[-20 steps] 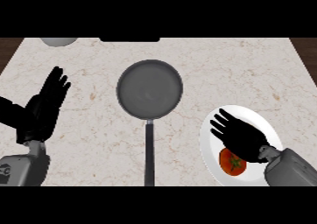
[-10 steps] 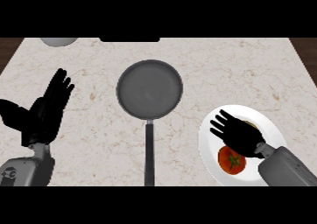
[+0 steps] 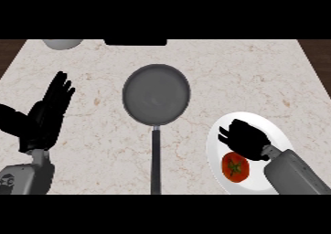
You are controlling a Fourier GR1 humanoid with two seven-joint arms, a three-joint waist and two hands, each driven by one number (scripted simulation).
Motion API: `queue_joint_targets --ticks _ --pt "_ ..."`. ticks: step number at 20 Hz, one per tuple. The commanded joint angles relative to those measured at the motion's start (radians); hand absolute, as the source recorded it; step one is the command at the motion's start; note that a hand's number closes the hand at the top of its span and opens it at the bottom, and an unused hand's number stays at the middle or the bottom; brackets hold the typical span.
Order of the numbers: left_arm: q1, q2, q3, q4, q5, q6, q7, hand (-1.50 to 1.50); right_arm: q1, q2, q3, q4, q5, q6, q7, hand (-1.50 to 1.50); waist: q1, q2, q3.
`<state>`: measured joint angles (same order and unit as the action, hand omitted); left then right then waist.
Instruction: Pick the squash from the plate and place it in the pan
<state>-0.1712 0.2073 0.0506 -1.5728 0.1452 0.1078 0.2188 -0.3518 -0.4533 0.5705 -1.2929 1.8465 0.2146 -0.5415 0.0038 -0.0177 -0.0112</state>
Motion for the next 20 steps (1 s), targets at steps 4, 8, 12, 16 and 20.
queue_joint_targets --ticks 4,8,12,16,20 --pt "0.044 -0.01 -0.006 -0.052 -0.008 -0.003 0.019 0.0 -0.066 0.03 -0.051 0.088 -0.029 0.022 -0.115 1.5 0.005 0.018 0.011" --pt "-0.001 0.016 0.035 -0.016 0.003 -0.02 0.03 0.0 0.047 -0.023 -0.093 -0.118 -0.083 -0.054 -0.147 1.5 -0.011 0.016 0.011" --pt "0.048 -0.003 0.009 -0.048 -0.001 -0.017 0.013 0.0 0.049 0.414 -0.148 -0.081 -0.12 0.163 0.241 1.5 -0.009 0.013 0.013" --pt "0.047 -0.009 0.011 -0.045 0.002 -0.013 0.007 0.0 0.065 0.447 -0.217 -0.144 -0.237 0.137 0.452 1.5 -0.007 0.01 0.022" --pt "0.034 -0.004 -0.001 -0.032 0.002 -0.029 0.016 0.0 -0.013 0.451 -0.19 -0.244 -0.273 0.077 0.7 1.5 0.028 0.004 0.016"
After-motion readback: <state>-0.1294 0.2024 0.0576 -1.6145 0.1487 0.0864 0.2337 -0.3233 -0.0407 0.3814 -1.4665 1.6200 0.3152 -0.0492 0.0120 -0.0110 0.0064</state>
